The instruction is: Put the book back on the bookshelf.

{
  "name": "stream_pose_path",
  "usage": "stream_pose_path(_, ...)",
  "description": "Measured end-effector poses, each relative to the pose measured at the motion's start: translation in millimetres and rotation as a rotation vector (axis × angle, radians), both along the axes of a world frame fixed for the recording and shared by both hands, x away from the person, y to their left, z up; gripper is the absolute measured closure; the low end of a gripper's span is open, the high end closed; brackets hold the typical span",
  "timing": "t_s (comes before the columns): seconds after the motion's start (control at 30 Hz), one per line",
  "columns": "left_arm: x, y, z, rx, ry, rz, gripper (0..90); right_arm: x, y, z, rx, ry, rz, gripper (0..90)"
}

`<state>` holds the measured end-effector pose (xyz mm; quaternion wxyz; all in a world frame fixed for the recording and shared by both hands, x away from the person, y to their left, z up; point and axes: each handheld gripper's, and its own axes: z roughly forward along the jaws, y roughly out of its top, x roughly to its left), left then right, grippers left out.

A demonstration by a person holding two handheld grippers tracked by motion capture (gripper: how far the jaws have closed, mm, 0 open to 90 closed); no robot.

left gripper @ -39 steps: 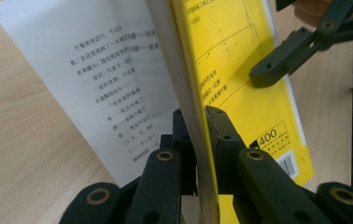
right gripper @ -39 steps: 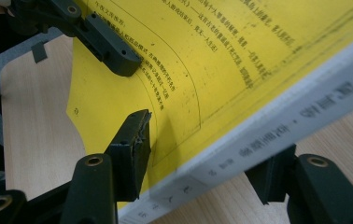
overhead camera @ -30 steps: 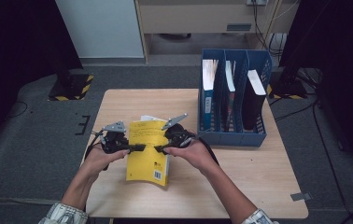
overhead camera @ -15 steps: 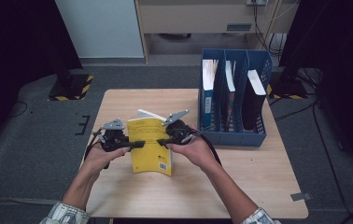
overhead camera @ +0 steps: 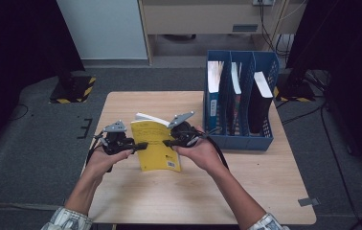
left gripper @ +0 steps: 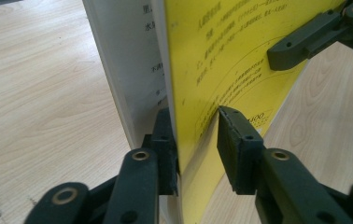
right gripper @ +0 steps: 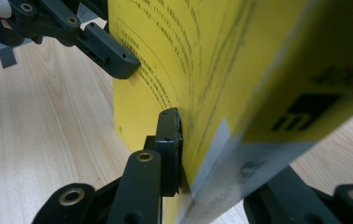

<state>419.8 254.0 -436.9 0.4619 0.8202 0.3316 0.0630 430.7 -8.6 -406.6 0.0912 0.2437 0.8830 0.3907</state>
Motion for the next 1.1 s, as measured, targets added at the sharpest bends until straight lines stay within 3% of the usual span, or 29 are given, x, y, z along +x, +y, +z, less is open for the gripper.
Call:
stream_pose_path(0.27,4.7,-5.0,8.9,0.026,-0.025,0.032,75.3,2.2,-0.1,5.8,-0.005,-0.042,-0.016,74.4)
stream_pose_path(0.37,6.5,-4.2,7.9,0.025,-0.012,0.029,73.9,2.0,0.6,6.0,-0.007,-0.04,-0.014,74.2)
stream_pose_path(0.5,3.0,-5.4,6.5,0.023,-0.023,0.018,72.8,0.2,-1.1,4.8,-0.011,-0.042,0.0,73.2)
stream_pose_path(0.63,-0.6,-8.8,6.5,0.022,-0.022,0.006,70.8,-1.9,-2.9,7.1,0.01,-0.032,0.019,65.9)
stream_pose_path(0.77,-1.2,-8.9,6.1,0.023,-0.026,0.01,68.5,-3.7,-1.9,8.6,0.003,-0.024,0.035,64.0)
stream_pose_path(0.9,-2.8,-8.2,3.4,0.019,-0.025,0.032,61.8,-1.6,-1.3,10.5,0.02,-0.025,0.029,68.0)
stream_pose_path(1.1,-9.4,-1.8,-12.7,0.064,-0.024,0.077,46.8,-1.5,-1.1,11.1,0.02,-0.024,0.042,68.8)
